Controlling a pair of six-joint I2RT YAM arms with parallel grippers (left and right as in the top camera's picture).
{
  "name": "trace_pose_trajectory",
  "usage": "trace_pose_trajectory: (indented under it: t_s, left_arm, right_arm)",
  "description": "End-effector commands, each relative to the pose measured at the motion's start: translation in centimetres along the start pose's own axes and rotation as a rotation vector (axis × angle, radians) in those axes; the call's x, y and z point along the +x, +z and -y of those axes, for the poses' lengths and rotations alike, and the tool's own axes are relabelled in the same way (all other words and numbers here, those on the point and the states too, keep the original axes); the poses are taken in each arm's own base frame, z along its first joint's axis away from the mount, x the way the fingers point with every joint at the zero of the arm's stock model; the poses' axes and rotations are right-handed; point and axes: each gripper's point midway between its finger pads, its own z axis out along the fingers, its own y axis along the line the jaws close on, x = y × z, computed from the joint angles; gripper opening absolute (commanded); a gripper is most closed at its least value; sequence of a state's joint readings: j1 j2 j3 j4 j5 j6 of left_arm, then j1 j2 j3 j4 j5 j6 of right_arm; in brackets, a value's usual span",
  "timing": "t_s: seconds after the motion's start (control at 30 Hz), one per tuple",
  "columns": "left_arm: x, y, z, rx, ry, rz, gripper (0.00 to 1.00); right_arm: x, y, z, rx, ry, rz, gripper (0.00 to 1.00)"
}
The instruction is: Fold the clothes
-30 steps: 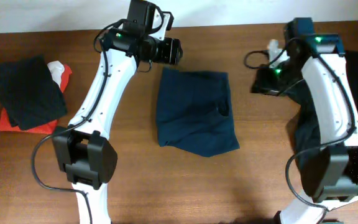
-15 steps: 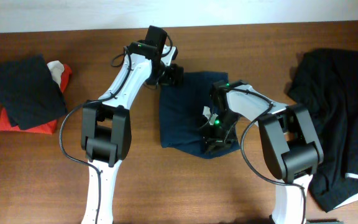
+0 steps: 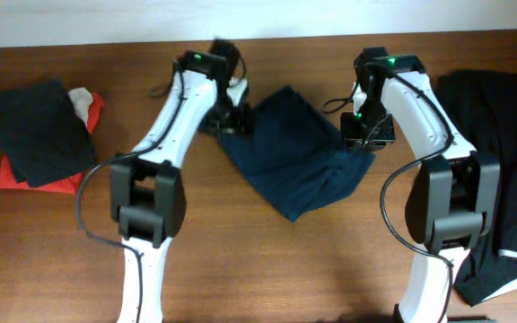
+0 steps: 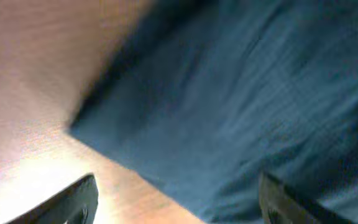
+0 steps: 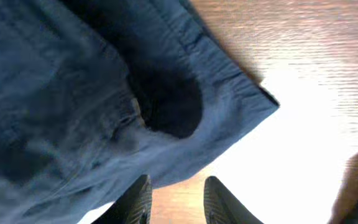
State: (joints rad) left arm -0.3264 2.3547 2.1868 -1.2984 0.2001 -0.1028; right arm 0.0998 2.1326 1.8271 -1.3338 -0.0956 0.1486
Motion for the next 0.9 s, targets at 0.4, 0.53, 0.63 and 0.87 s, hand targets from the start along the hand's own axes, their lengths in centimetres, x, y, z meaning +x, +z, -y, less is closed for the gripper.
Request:
trace_pose_trajectory:
  t_s: [0.4, 0.53, 0.63, 0.87]
  left_arm:
    - [6.9, 8.1, 1.9, 0.164, -0.099, -0.411, 0.62]
    - [10.3, 6.1, 5.4, 0.257, -0.047, -0.549, 0.55]
    - [6.6, 3.8, 4.8, 0.274, -0.011, -0.372, 0.68]
    - [-0.4, 4.3, 4.1, 0.294, 0.075, -0.074, 0.99]
  right_arm:
    - [6.2, 8.3, -0.8, 0.092, -0.056, -0.136, 0.35]
    - [0.5, 4.8, 1.2, 0.138, -0.151, 0.040, 0.36]
    - [-0.9, 2.8, 0.7, 0.127, -0.134, 0.085, 0.36]
    - [0.0, 2.9, 0.3, 0.100, -0.126, 0.049, 0.36]
